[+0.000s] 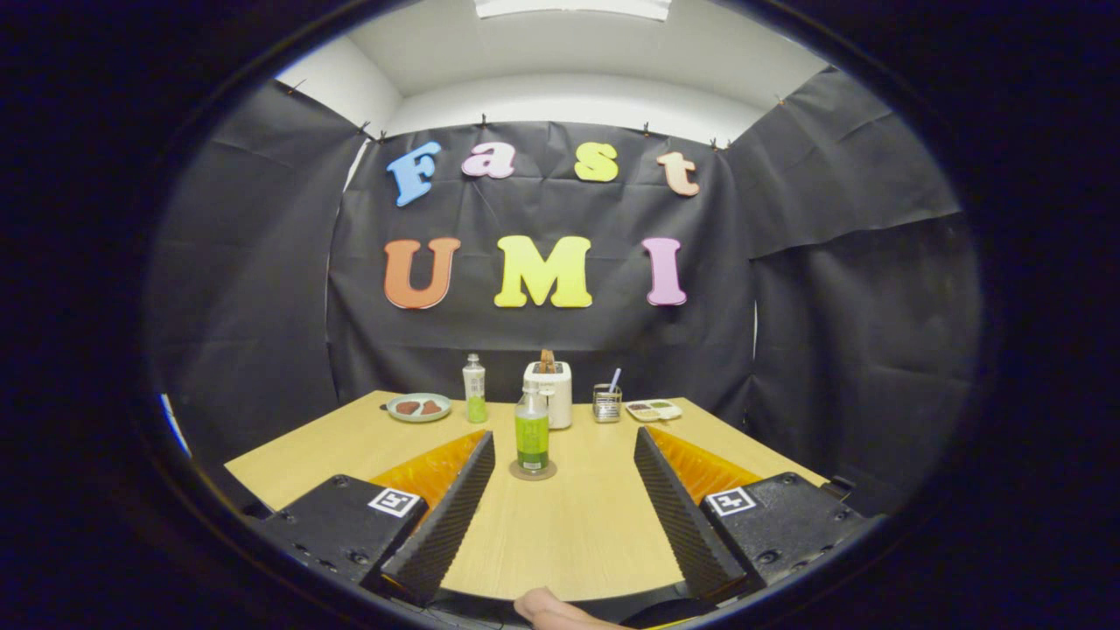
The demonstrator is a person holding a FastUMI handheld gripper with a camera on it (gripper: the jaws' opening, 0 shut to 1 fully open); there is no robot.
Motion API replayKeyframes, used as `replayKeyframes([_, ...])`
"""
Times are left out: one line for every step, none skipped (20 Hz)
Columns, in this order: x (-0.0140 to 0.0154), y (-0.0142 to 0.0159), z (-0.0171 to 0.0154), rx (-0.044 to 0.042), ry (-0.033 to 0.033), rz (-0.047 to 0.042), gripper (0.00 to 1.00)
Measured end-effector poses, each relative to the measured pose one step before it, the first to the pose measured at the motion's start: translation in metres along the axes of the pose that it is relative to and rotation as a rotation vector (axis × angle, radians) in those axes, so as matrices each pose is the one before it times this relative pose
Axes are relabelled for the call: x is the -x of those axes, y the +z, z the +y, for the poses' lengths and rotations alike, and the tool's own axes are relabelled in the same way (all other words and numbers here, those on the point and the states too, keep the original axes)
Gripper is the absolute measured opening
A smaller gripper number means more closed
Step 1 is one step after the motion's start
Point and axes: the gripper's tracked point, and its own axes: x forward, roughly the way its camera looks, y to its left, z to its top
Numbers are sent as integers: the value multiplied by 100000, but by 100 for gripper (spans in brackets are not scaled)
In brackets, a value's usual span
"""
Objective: Take the bottle from table, then pour the juice into the cup, finally place the bottle on the coaster
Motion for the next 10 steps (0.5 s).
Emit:
replayKeyframes([234,-2,301,189,1292,-34,100])
replayKeyframes([209,57,-53,323,630,-184,100])
replayKeyframes([162,152,-24,624,76,-350,100])
replayKeyframes([173,77,-48,461,-217,-263,100])
replayKeyframes([95,211,0,-161,-116,-457,100])
replayKeyframes([100,230,166,-539,130,-313,100])
replayKeyframes([45,7,225,-350,312,-94,100])
replayKeyframes([215,147,70,-113,196,-165,100])
replayKeyframes([76,-6,-5,247,56,-18,100])
replayKeyframes([152,74,-78,202,-170,144,100])
